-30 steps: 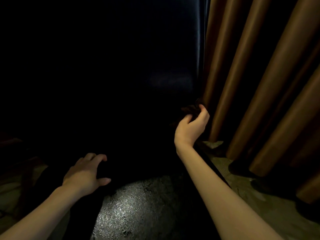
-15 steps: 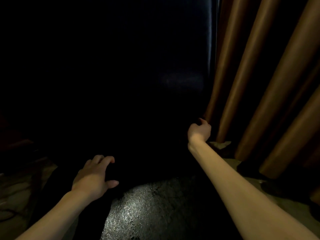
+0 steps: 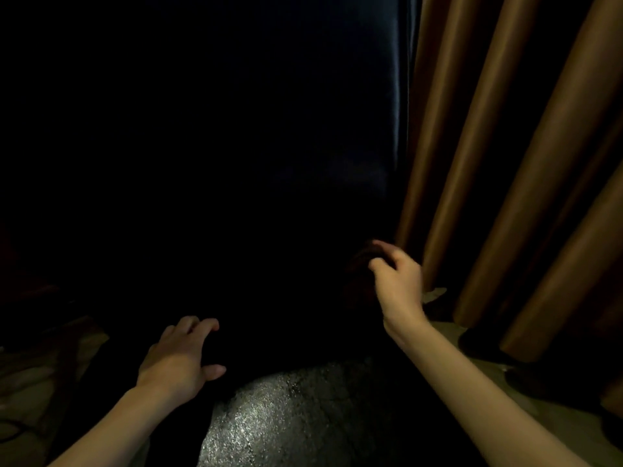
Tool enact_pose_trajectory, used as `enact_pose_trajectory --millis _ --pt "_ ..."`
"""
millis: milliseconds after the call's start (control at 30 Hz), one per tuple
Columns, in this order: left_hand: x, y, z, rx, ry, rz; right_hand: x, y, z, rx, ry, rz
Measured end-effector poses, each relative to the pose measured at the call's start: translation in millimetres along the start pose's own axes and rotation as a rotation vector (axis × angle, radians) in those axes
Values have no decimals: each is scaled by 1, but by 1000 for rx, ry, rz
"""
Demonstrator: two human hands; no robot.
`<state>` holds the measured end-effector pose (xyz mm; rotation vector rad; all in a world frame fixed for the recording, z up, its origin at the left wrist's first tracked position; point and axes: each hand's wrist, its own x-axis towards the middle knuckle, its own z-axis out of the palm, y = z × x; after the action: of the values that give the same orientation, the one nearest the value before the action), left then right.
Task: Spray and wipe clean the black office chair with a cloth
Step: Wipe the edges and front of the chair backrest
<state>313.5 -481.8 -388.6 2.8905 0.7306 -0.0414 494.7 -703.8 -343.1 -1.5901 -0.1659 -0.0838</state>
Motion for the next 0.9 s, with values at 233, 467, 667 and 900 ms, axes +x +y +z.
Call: enact_pose_trajectory --millis 233,467,667,900 --pt "2 1 -6 1 -53 -5 24 -161 -7 -339 172 -792" --pt "12 1 -8 11 -145 -37 37 -131 29 -676 154 -818" --pt "15 5 -20 56 -235 -143 10 -85 32 -745 -82 -672" --pt "-22 -13 -13 29 -212 -242 7 -100 74 -681 -211 -587"
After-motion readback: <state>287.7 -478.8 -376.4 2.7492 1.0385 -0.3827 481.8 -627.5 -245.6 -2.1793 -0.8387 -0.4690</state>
